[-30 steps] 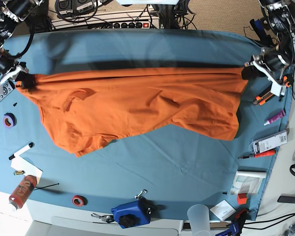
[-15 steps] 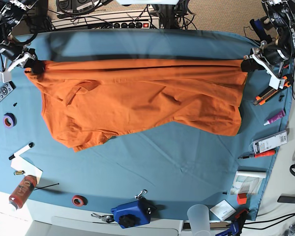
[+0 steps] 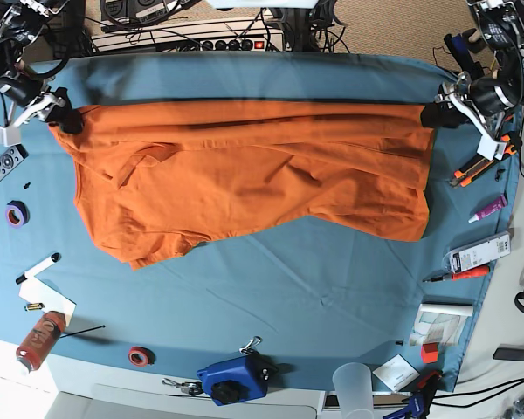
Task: Layout the t-shirt on the table in an organized manner, then fold the t-shirt properly
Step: 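Lift the folded edge with both grippers and lay it flatter, then grasp the shirt's hem corner with the right gripper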
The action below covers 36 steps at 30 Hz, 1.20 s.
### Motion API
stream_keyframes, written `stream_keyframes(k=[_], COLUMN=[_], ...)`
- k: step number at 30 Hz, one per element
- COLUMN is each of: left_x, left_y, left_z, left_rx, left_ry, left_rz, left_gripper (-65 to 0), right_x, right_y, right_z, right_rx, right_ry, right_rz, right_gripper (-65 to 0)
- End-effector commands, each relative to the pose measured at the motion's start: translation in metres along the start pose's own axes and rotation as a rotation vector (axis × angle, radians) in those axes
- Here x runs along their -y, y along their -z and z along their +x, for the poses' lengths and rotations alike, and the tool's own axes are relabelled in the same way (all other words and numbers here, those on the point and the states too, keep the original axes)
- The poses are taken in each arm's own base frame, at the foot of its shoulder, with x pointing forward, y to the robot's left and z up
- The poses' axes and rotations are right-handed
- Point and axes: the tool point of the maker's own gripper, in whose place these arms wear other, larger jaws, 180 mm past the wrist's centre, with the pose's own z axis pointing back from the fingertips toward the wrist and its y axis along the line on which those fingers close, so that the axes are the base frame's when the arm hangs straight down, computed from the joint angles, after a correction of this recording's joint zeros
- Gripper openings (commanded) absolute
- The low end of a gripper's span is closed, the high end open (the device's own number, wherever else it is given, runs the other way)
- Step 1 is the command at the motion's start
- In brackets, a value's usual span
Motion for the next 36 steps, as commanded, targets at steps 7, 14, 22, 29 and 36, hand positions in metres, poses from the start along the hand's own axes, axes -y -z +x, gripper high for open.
stream_keyframes(k=[7,14,22,29,36], left_x=[0.000,-0.004,-0.002,-0.002,0.000], left_y=[-0.027,-0.062,-0.064,-0.065,-0.068], left_z=[0.029,0.066,0.074,0.077,0.084], left_rx=[0.096,0.278,0.312,0.328,0.374], left_ry=[0.072,0.120,0.131,0.132,0.135], left_rz=[0.045,0.121,0.119,0.118,0.114], left_gripper=[-34.3,-34.3,-34.3,-34.3,-34.3], right_x=[-0.002,0.007,0.024,0.024,0.009], right_y=[-0.038,-0.078,-0.051,0.025,0.108], right_z=[0.053,0.083,0.112,0.179,0.195], right_rx=[0.177,0.294,0.153,0.141,0.026], right_ry=[-0.072,-0.115,-0.258,-0.430,-0.392], right_rz=[-0.016,-0.100,-0.261,-0.317,-0.202], right_gripper=[-45.3,-45.3,-45.4,-45.4,-45.4])
